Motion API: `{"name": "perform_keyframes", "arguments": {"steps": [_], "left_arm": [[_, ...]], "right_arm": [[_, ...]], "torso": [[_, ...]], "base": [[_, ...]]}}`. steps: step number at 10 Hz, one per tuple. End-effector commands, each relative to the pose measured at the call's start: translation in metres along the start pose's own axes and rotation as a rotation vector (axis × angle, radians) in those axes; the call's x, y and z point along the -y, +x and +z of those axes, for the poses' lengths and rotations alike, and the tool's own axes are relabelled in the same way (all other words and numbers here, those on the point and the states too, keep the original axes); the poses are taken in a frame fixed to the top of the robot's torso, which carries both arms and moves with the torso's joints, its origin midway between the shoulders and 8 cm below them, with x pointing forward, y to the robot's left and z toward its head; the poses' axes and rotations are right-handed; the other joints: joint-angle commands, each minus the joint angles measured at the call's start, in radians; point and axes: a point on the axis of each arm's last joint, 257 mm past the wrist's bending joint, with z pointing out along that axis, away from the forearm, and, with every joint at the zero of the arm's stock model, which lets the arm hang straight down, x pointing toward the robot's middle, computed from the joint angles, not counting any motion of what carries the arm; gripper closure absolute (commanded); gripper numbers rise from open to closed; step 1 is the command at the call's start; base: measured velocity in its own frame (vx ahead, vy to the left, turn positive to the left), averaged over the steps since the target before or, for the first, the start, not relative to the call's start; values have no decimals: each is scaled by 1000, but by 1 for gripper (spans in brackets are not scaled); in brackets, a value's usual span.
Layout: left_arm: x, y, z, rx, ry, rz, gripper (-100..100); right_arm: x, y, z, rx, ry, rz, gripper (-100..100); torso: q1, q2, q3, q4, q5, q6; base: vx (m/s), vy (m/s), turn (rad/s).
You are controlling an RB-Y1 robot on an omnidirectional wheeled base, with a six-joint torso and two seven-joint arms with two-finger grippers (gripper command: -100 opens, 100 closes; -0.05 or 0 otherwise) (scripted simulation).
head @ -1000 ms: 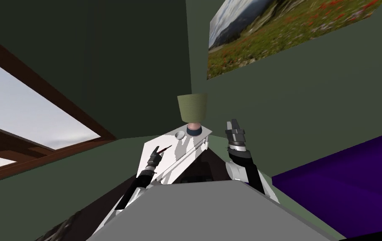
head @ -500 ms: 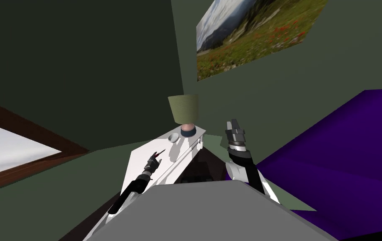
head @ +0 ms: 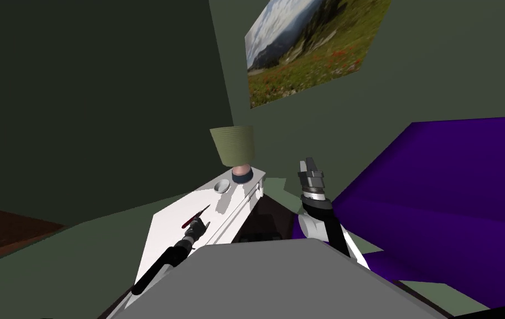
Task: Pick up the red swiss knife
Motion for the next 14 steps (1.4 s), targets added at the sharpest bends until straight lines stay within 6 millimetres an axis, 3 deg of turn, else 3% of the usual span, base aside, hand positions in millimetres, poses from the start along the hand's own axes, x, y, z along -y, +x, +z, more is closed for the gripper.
{"name": "perform_keyframes", "arguments": {"steps": [1,2,3,4,5,6,7,8,9,11,13,14], "left_arm": [[-23,-26,-4,50,-83,-58,-100],[-24,-27,-4,51,-86,-73,-100],[-45,-50,-12,99,-156,-119,-100],[-45,-50,-12,100,-155,-133,-100],[-65,-73,-22,151,-222,-180,-100],[-65,-73,-22,151,-221,-193,-100],[-83,-95,-33,203,-281,-238,-100],[-83,-95,-34,206,-281,-255,-100],[-99,-116,-46,259,-336,-301,-100],[-100,-117,-47,263,-336,-316,-100],[-127,-157,-76,380,-422,-423,-100],[-127,-157,-75,380,-418,-437,-100]], "right_arm": [[0,0,0,0,0,0,0],[0,0,0,0,0,0,0],[0,0,0,0,0,0,0],[0,0,0,0,0,0,0],[0,0,0,0,0,0,0],[0,0,0,0,0,0,0],[0,0,0,0,0,0,0],[0,0,0,0,0,0,0],[0,0,0,0,0,0,0],[0,0,0,0,0,0,0],[0,0,0,0,0,0,0],[0,0,0,0,0,0,0]], "torso": [[0,0,0,0,0,0],[0,0,0,0,0,1],[0,0,0,0,0,0],[1,0,0,0,0,1],[1,0,0,0,0,0],[1,0,0,0,0,1],[1,0,0,0,0,0],[1,0,0,0,0,1],[1,0,0,0,0,0],[1,0,0,0,0,0],[2,0,0,0,0,1],[4,0,0,0,1,0]], "base": [[24,-4,-368],[21,6,-175],[24,7,-331],[17,16,-145],[22,10,-343],[17,20,-155],[19,20,-292],[15,25,-171],[18,23,-232],[9,20,-105],[13,39,-386],[7,56,-140]]}}
